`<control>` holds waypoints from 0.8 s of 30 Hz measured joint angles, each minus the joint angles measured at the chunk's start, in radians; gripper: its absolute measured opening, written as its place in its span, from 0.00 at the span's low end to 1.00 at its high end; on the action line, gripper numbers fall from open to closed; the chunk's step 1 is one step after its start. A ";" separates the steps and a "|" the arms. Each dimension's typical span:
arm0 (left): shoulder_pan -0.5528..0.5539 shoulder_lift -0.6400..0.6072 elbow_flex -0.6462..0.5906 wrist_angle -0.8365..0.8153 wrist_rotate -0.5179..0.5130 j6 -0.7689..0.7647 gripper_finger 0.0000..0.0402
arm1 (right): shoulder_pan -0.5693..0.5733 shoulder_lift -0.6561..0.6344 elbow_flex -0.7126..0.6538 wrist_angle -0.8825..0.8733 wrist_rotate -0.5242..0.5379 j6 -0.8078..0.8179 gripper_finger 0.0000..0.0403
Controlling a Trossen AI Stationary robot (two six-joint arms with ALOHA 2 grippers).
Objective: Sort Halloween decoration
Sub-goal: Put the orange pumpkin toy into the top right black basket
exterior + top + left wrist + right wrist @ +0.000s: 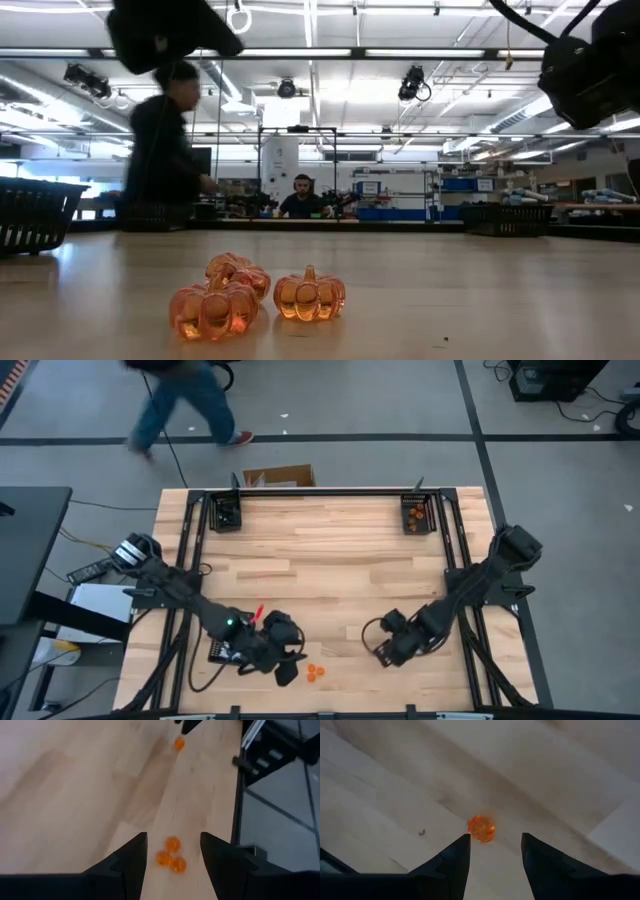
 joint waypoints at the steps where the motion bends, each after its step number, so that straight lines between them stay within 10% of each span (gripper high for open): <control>1: -0.010 0.006 0.000 -0.003 0.000 -0.009 0.48 | 0.005 0.025 0.023 -0.009 -0.007 0.003 0.44; 24: -0.078 0.038 0.000 -0.077 -0.006 -0.031 0.48 | -0.044 0.229 0.209 -0.144 -0.093 -0.060 0.44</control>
